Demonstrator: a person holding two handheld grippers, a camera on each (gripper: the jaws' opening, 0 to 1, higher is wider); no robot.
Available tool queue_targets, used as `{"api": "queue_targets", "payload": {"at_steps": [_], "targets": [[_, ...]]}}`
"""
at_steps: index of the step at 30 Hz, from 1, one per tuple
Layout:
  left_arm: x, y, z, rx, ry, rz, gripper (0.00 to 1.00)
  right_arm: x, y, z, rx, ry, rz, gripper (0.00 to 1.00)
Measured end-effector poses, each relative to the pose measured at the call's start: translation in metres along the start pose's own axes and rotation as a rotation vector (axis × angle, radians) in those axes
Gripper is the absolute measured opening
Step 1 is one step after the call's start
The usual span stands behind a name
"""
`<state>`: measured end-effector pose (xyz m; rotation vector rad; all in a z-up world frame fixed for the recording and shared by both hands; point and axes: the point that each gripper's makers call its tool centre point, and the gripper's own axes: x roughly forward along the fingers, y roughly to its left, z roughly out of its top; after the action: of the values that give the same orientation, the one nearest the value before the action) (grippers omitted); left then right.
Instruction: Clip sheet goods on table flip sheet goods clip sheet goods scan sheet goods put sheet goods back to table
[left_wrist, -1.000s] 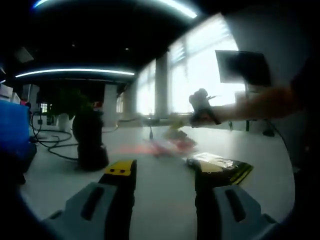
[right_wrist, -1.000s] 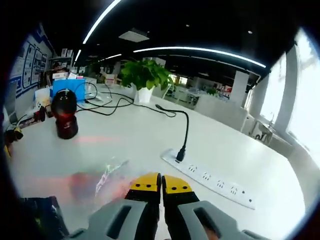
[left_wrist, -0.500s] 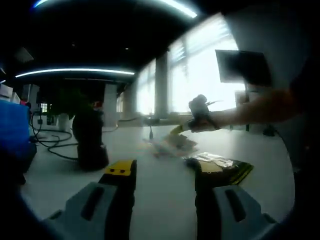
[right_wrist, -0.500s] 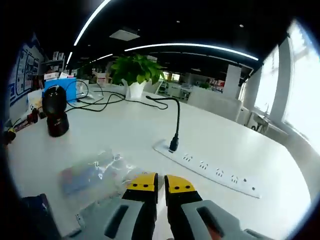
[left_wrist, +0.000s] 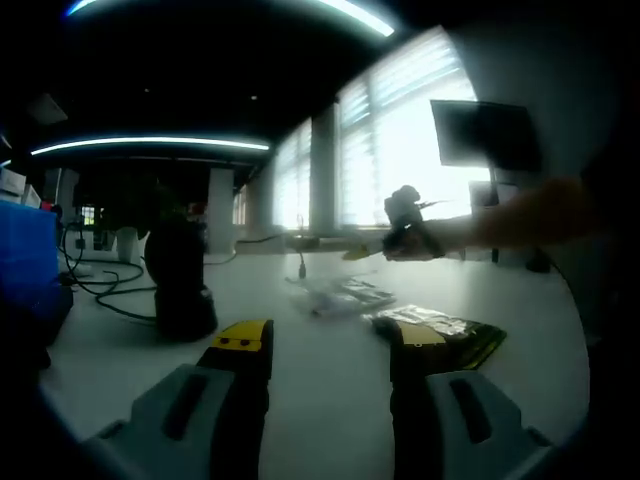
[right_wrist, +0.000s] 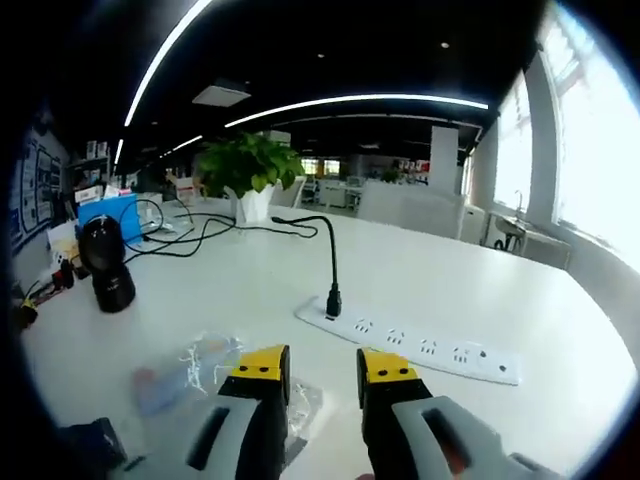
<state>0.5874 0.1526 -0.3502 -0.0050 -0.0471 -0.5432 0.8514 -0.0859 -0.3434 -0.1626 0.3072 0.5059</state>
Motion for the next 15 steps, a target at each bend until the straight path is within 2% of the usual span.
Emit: {"api": "queue_targets", "payload": {"at_steps": [3, 4, 7, 8, 10, 12, 14, 15], "targets": [[0.000, 0.001, 0.000, 0.000, -0.001, 0.001, 0.40, 0.000, 0.016, 0.006, 0.006, -0.019, 0.036, 0.57], [0.000, 0.001, 0.000, 0.000, -0.001, 0.002, 0.40, -0.001, 0.021, 0.007, 0.007, -0.024, 0.041, 0.61], [0.000, 0.000, 0.000, 0.001, -0.001, 0.001, 0.40, -0.002, 0.034, 0.006, -0.018, -0.027, 0.048, 0.68], [0.000, 0.000, 0.000, 0.002, -0.001, 0.001, 0.40, -0.001, 0.040, 0.004, -0.030, -0.026, 0.059, 0.73], [0.000, 0.000, 0.000, 0.002, -0.001, 0.001, 0.40, -0.001, 0.057, -0.001, -0.038, -0.019, 0.100, 0.78], [0.000, -0.001, 0.000, 0.002, -0.002, 0.001, 0.40, -0.008, 0.083, -0.013, -0.073, -0.003, 0.144, 0.81], [0.000, 0.000, 0.000, 0.002, -0.002, 0.001, 0.40, -0.004, 0.087, -0.023, -0.092, 0.031, 0.177, 0.87], [0.000, 0.000, 0.001, 0.001, -0.002, 0.001, 0.40, -0.003, 0.087, -0.025, -0.098, 0.034, 0.168, 0.88]]}}
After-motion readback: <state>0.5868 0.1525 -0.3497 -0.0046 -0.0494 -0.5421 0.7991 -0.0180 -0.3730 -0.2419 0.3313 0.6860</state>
